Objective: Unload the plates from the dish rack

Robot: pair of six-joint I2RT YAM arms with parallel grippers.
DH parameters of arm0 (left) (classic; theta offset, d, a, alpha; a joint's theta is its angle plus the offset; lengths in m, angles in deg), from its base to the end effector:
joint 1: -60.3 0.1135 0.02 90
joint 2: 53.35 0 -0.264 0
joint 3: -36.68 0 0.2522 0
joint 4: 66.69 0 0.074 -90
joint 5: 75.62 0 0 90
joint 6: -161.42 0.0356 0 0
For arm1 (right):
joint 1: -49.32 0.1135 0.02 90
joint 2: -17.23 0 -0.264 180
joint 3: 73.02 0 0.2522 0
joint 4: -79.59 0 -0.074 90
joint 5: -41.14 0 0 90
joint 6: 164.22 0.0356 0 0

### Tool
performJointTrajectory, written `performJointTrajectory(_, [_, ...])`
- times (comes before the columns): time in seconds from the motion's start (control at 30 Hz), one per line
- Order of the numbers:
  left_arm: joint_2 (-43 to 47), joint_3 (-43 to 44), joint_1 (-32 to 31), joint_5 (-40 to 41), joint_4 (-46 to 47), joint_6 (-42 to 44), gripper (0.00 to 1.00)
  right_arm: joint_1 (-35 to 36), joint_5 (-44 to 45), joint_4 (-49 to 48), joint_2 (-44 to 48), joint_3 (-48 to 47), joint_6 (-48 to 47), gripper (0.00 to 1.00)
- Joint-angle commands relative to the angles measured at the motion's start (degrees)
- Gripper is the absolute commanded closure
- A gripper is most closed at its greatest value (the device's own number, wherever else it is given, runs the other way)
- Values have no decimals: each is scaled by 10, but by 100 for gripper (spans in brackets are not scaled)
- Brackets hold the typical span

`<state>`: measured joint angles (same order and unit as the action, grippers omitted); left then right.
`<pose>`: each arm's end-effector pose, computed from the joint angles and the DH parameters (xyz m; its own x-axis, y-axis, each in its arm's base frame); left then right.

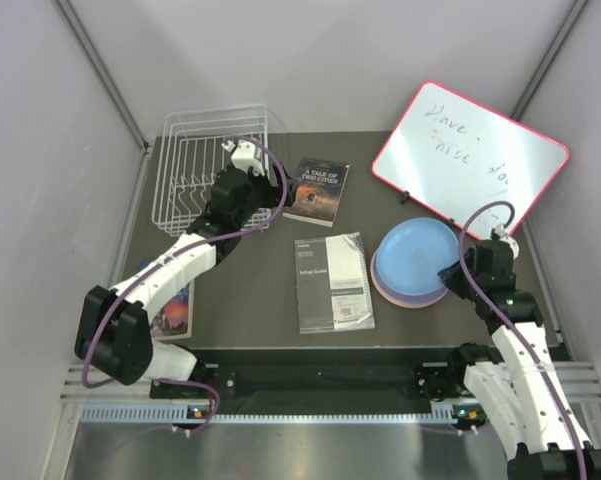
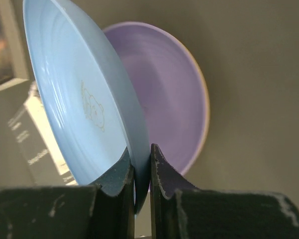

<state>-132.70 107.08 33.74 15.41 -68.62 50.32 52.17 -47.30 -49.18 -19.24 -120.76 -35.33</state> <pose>0.2936 -0.1461 0.3130 -0.3128 -0.2461 -0.9174 0.3416 0.8721 -0.3504 0.1389 0.0059 0.2493 -0.5174 0.6026 -0.6076 0.3803 0.7980 0.4676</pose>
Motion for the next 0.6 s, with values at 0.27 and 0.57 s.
performJointTrajectory(0.27, [33,-6,0,51,-10,41,9,-1,63,41,10,21,28,97])
performJointTrajectory(0.57, [30,-11,0,57,-6,39,9,-1,23,-41,-33,30,17,89])
